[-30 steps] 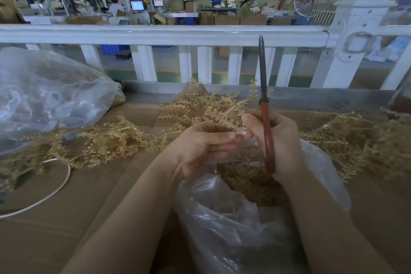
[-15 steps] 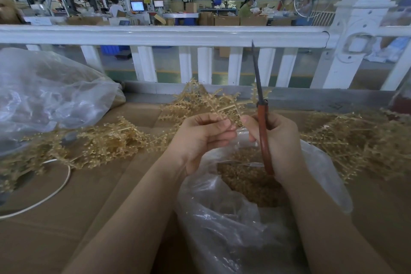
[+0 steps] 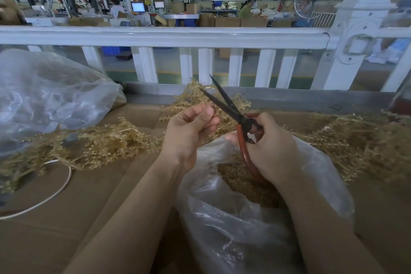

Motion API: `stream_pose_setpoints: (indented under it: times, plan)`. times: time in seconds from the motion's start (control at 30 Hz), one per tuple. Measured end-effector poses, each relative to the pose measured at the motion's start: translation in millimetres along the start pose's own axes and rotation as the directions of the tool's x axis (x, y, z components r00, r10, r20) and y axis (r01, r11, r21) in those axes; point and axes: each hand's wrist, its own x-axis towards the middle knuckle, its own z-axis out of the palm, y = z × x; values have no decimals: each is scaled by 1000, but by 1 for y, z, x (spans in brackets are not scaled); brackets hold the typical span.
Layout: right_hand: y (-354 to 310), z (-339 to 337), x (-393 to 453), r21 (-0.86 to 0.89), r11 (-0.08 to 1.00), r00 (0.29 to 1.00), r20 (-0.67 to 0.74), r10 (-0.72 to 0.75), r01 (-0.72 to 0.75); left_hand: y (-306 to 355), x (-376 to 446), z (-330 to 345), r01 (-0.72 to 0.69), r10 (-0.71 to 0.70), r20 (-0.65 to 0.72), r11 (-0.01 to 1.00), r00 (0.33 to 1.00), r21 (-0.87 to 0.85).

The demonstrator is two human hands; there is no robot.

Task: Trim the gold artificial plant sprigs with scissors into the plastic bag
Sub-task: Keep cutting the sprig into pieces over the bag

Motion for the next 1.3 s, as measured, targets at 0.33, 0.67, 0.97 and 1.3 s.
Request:
stream_pose_setpoints:
  times: [0.33,0.67,0.97,1.3]
  plan:
    - [2,0,1,-106,994,999,23,-31,33,1,-3,3,-41,41,18,999,999,8]
    - [2,2,0,-146,988,998,-33,-47,41,0,-1,0,-64,64,42,998,997,-7]
    - [1,2,-2,-131,987,993,-68,-100,90,1,0,-2,-87,88,53,996,995,-19]
    - [-2,0,-2,-160,980,989,-75,-131,117,3,1,-6,-53,54,66,998,996,-21]
